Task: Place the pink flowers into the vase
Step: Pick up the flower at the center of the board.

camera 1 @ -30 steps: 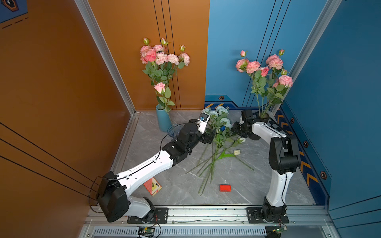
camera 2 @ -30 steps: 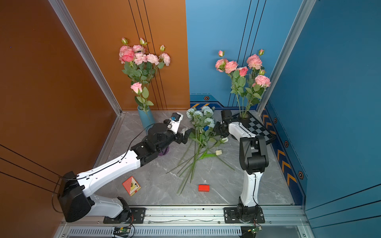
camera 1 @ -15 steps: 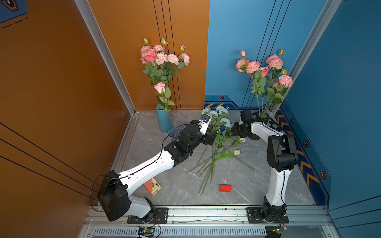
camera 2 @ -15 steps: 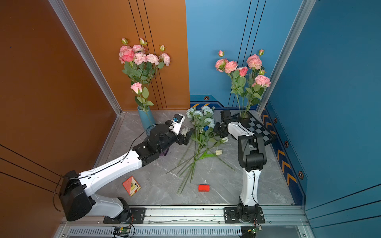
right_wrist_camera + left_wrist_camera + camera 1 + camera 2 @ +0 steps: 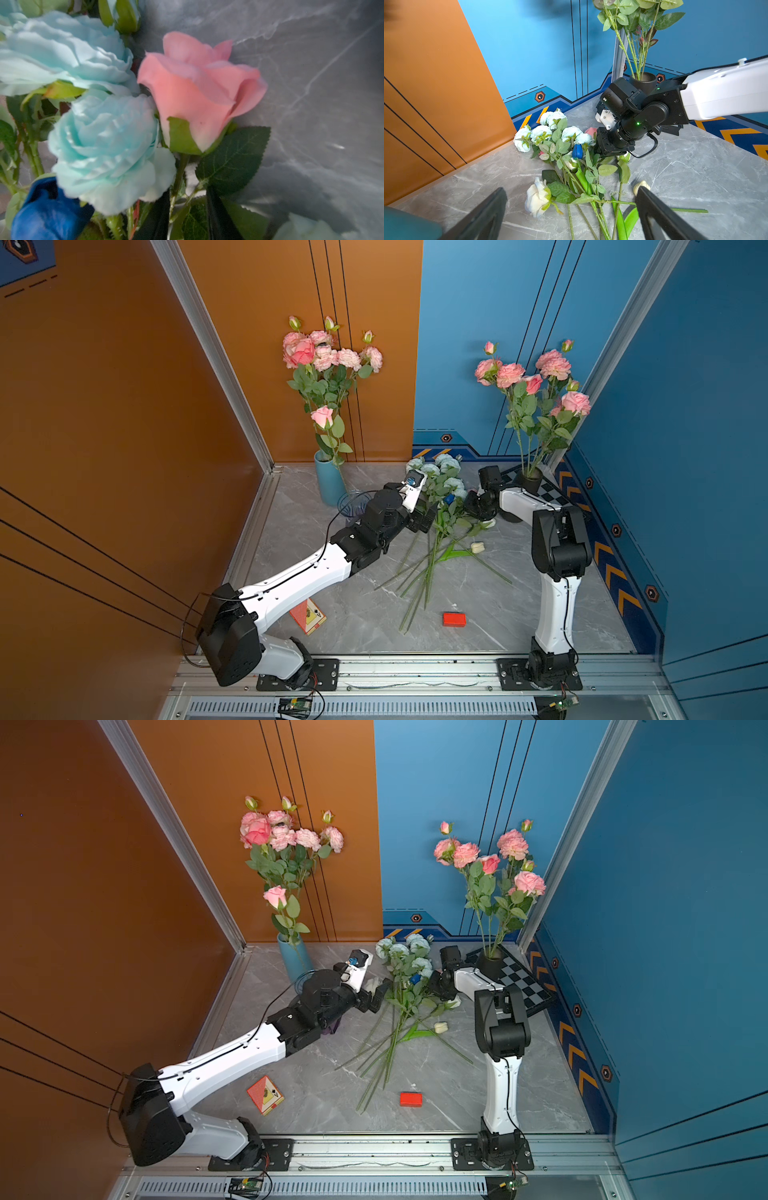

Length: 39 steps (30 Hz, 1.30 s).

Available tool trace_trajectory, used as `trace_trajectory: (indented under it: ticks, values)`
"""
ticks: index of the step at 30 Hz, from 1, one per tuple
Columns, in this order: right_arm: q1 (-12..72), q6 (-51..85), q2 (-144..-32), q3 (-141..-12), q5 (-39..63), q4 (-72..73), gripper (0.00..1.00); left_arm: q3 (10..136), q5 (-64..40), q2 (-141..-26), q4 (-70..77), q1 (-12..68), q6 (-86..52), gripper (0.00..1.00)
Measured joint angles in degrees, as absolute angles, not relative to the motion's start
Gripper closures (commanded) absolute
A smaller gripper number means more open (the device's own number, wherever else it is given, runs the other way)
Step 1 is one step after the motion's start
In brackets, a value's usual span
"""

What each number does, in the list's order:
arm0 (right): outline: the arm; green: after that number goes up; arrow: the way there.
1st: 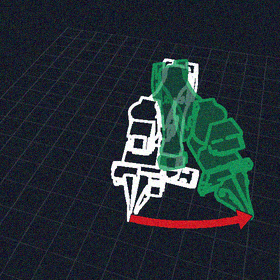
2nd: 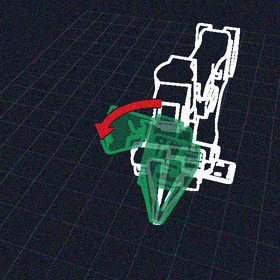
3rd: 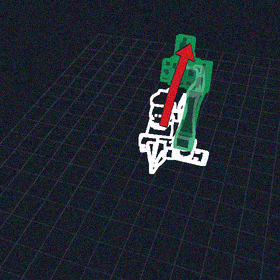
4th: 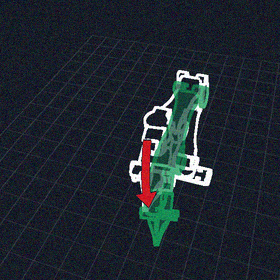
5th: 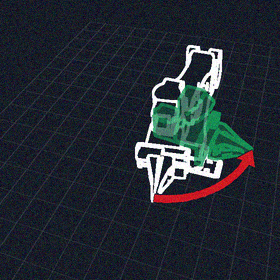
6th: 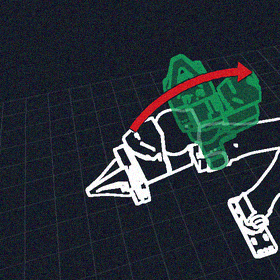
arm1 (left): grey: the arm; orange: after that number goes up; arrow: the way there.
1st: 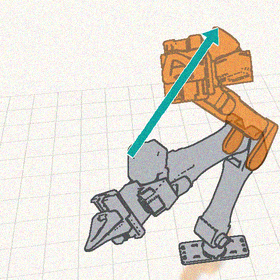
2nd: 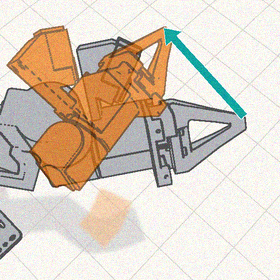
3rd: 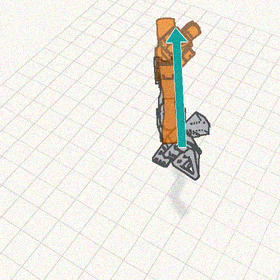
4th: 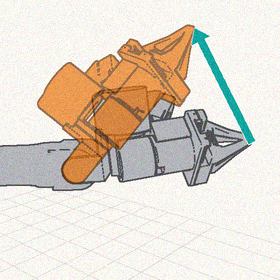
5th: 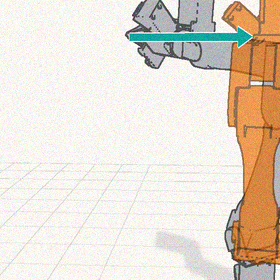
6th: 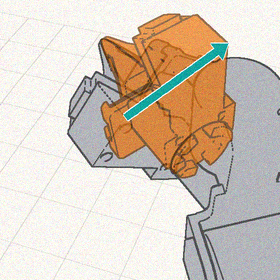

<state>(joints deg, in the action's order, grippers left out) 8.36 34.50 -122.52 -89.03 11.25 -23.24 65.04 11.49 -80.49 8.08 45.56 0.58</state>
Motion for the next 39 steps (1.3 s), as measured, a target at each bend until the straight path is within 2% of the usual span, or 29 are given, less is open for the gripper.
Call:
trace_trajectory:
  ticks: [7,11,19,29,39]
  values:
    - [8.36,34.85,-124.57,-90.41,11.25,-22.22,0.72,65.04,11.49,-80.49,7.88,45.56,0.60,0.01]
    - [8.36,35.00,-125.14,-90.89,11.27,-21.85,0.81,65.04,11.51,-80.49,7.86,45.58,0.60,0.01]
    - [8.36,36.03,-125.38,-91.46,11.16,-21.82,0.91,65.04,11.51,-80.49,7.86,45.63,0.60,0.01]
    - [9.10,35.88,-121.05,-92.97,8.75,-21.98,0.93,65.04,11.49,-80.49,7.86,45.78,0.60,0.01]
    - [12.49,31.83,-115.33,-102.41,7.25,-21.93,0.93,65.04,11.49,-80.49,7.84,45.78,0.60,0.01]
